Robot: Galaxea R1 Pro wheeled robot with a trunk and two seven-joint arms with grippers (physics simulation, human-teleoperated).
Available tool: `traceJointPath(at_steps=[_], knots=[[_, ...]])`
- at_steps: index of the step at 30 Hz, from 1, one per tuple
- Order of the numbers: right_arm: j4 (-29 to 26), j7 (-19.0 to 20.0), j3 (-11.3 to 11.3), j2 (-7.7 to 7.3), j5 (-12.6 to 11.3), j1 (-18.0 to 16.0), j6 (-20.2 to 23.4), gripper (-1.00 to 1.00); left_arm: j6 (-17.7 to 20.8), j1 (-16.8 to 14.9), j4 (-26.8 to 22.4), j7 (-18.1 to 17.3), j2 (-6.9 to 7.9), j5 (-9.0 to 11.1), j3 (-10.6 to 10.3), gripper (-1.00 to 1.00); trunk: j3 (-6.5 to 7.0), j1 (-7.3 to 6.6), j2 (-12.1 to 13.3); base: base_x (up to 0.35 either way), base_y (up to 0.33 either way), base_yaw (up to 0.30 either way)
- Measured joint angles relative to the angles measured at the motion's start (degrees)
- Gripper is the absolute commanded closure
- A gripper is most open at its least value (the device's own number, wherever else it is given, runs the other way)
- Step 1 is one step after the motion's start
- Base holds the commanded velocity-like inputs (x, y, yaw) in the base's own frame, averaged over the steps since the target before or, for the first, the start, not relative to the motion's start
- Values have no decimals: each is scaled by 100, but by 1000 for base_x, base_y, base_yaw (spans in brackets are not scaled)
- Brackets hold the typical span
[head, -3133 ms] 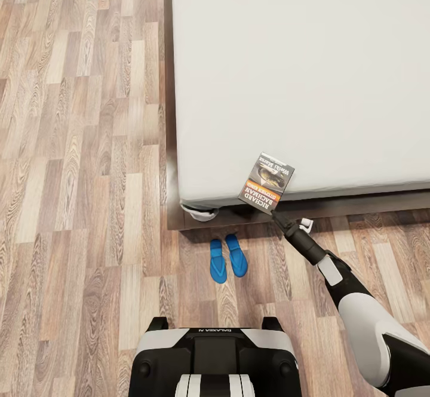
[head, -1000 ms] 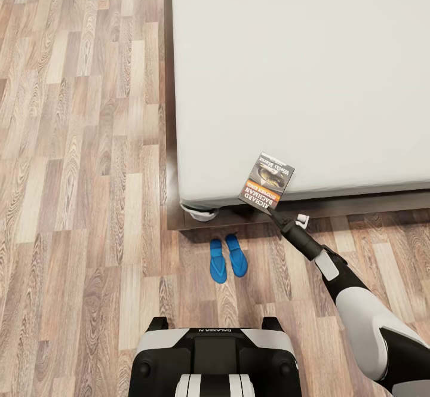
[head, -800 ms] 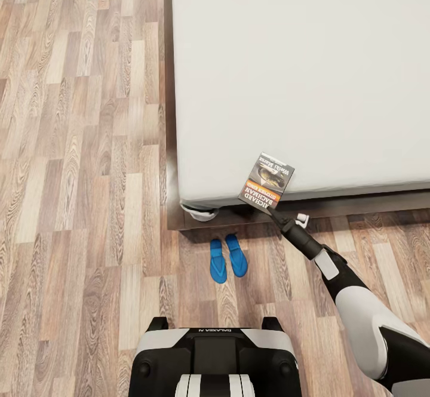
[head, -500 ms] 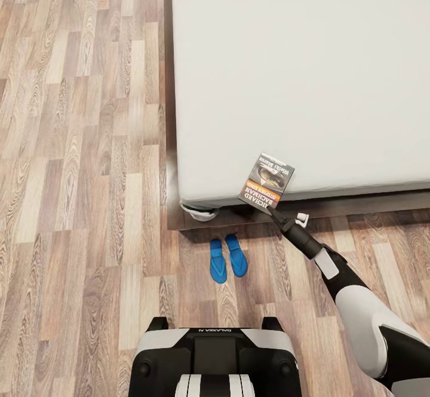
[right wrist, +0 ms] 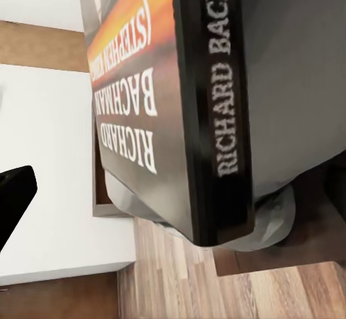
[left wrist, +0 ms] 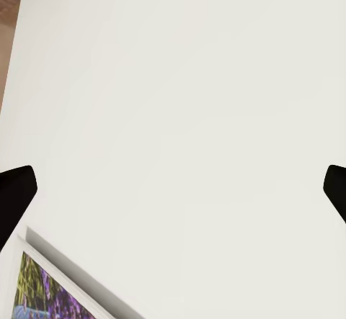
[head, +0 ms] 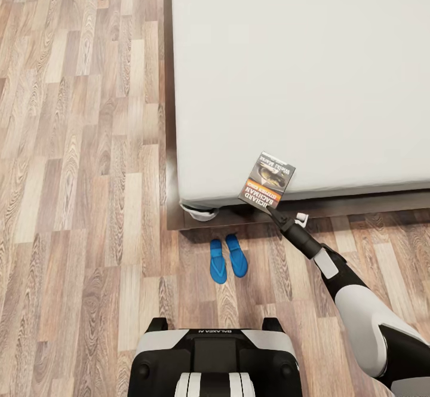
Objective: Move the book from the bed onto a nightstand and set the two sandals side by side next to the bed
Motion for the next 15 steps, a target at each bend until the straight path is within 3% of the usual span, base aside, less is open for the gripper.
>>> traceJointPath(at_steps=[15], knots=[[47,0,59,3,2,-24,0,-100,-1,0,0,1,-2,0,0,-100,0,0,0,0,0,0]])
